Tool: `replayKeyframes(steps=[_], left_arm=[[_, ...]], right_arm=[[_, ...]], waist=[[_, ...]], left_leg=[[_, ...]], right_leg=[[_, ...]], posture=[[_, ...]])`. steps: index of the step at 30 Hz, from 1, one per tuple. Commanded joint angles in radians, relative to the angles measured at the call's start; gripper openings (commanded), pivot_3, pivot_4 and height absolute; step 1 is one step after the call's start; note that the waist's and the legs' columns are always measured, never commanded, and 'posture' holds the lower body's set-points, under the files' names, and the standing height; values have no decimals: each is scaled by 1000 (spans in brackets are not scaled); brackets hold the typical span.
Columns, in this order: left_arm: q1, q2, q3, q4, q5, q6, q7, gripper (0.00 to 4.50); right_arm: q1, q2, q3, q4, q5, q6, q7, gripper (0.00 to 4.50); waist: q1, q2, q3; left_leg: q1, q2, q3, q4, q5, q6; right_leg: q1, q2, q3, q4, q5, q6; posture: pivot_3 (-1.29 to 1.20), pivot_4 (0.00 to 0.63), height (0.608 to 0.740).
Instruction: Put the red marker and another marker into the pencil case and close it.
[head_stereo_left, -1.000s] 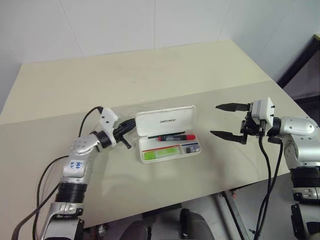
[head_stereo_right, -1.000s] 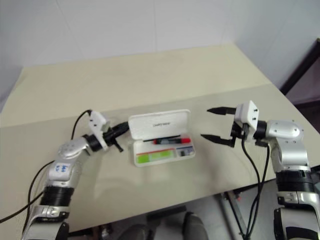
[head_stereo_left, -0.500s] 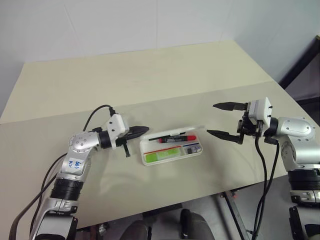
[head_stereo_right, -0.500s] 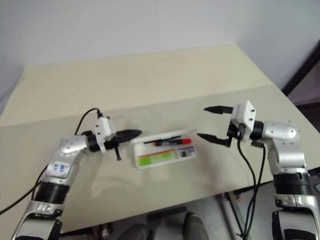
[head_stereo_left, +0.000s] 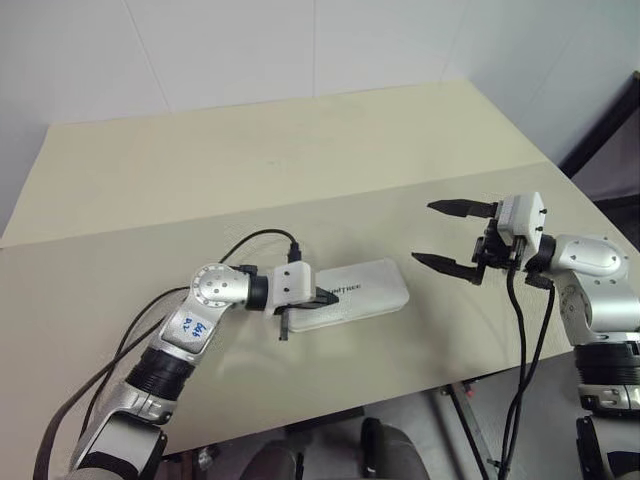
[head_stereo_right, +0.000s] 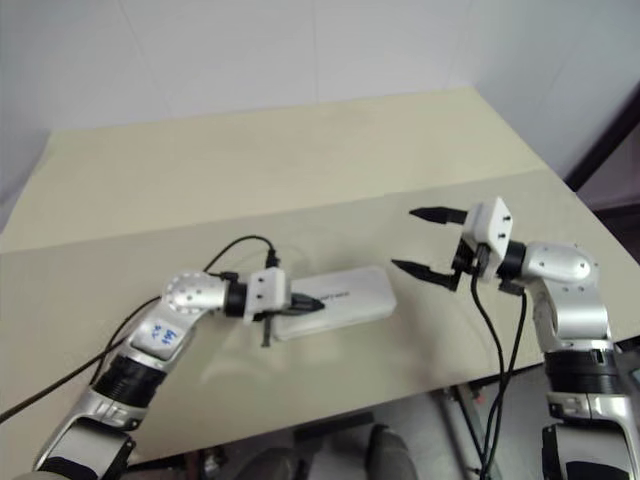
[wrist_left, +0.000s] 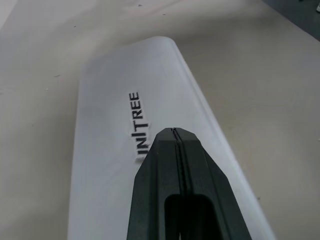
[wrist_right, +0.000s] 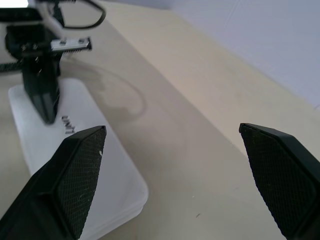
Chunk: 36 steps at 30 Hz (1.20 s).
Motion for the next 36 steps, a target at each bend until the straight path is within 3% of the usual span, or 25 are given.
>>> replayKeyframes(steps=[1, 8, 14, 20, 24, 28, 34, 36], left_arm=[[4, 14, -43, -28, 52, 57, 3, 23], [-12, -4, -53, -40, 67, 112, 31, 23], [-13, -70, 106, -78, -85, 116, 94, 23], [76, -26, 298, -122, -245, 84, 70, 23], [161, 15, 409, -187, -360, 135, 63, 877], [341, 98, 500, -305, -460, 184, 12, 2276], [403, 102, 534, -356, -469, 187, 69, 4391], [393, 100, 535, -358, -471, 188, 82, 4453]], right_arm=[[25, -14, -38, -71, 26, 10, -22, 4500], [71, -6, -43, -137, 34, 33, -57, 4500], [65, 9, -26, -108, 32, 22, -52, 4500], [27, 16, -4, -31, 24, 2, 0, 4500], [-3, 15, 1, 38, 14, -21, 41, 4500], [-41, 7, -20, 143, -8, -62, 40, 4500], [-55, 2, -30, 187, -11, -105, 64, 4500], [-61, -3, -27, 193, -7, -103, 76, 4500]], waist=[[1, 0, 0], [1, -1, 0], [-1, -1, 0], [-7, 0, 0], [-9, 0, 0], [-7, 0, 0], [2, 1, 1], [-3, 1, 1]], left_leg=[[0, 0, 0, 0, 0, 0], [1, 0, 0, 0, 0, 0], [0, 0, -1, 1, 0, 0], [1, 0, -1, -1, 0, 0], [1, 0, -1, -2, 0, 0], [1, 0, -2, -3, 0, 0], [0, -1, -6, -3, 0, 0], [1, -1, -5, -3, 0, 0]], right_leg=[[0, 0, 0, 0, 0, 0], [1, 0, 1, 0, 0, 0], [0, 0, 1, 0, 0, 0], [-1, 1, 0, 0, 0, 0], [-2, 0, 0, -1, 0, 0], [-1, 0, 1, -1, 0, 0], [0, 0, 0, -2, 1, -1], [0, 0, 0, -2, 1, -1]], posture=[[0, 150, 740], [0, 150, 740], [0, 150, 740], [0, 150, 740], [0, 150, 740], [0, 150, 740], [0, 150, 740], [0, 150, 740]])
